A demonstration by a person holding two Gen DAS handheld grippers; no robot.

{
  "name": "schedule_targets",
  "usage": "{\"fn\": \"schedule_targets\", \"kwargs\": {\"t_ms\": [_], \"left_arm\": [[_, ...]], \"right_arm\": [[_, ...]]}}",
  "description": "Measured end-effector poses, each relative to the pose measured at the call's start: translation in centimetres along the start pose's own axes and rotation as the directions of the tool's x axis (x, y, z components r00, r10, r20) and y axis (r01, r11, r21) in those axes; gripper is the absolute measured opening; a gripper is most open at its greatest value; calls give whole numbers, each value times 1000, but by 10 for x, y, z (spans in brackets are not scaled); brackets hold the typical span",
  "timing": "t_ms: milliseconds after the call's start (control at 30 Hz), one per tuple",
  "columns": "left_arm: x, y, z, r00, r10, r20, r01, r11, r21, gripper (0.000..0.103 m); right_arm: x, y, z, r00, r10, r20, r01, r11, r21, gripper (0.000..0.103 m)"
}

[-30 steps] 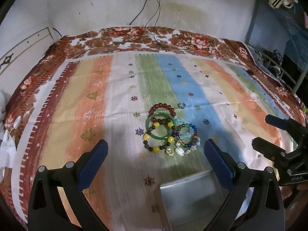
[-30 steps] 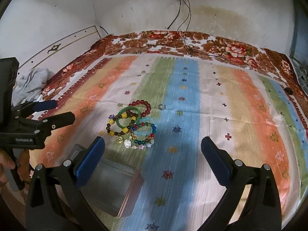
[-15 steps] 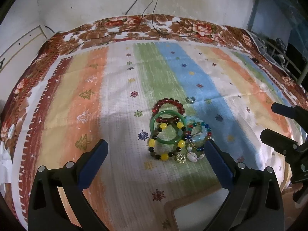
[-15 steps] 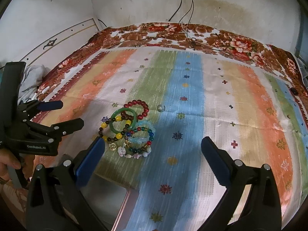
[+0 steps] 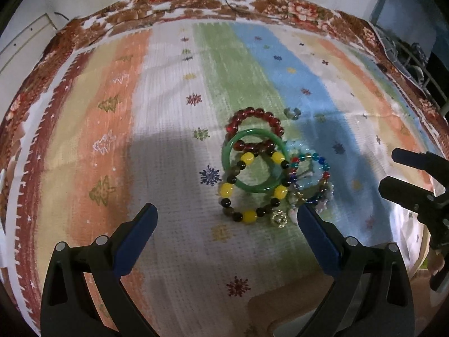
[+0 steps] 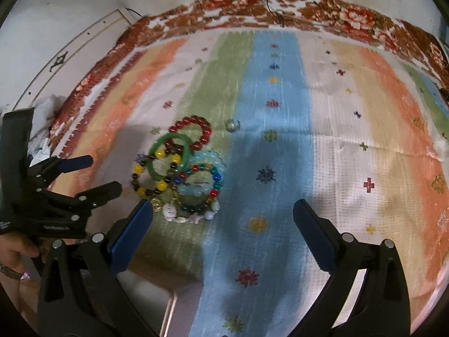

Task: Organize jewelry
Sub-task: 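Grasp the yellow-black bead bracelet with left tool while right tool grasps multicolour bead bracelet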

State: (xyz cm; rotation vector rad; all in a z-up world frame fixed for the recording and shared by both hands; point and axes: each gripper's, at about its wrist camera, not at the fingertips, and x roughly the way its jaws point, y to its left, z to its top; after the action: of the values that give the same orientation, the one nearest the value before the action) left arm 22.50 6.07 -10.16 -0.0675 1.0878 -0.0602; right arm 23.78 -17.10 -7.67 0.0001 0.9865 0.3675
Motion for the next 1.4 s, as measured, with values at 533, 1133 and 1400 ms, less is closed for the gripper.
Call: {"fn": "schedule_targets", "kwargs": {"t_ms": [533, 1133, 1400], "left_arm": [[35, 15, 3, 994, -5, -107, 2, 1000, -27, 78], [52, 7, 5, 993, 68, -101, -60, 995, 77, 45], [52, -9, 0, 994, 40, -103, -25, 990, 139, 10]], "right_arm": [[48, -13, 13, 989, 76, -130, -62, 992, 111, 98], [75, -15, 19, 977, 123, -177, -99, 985, 139, 40], [78, -12, 16, 963, 201, -182, -176, 973, 149, 19]]}}
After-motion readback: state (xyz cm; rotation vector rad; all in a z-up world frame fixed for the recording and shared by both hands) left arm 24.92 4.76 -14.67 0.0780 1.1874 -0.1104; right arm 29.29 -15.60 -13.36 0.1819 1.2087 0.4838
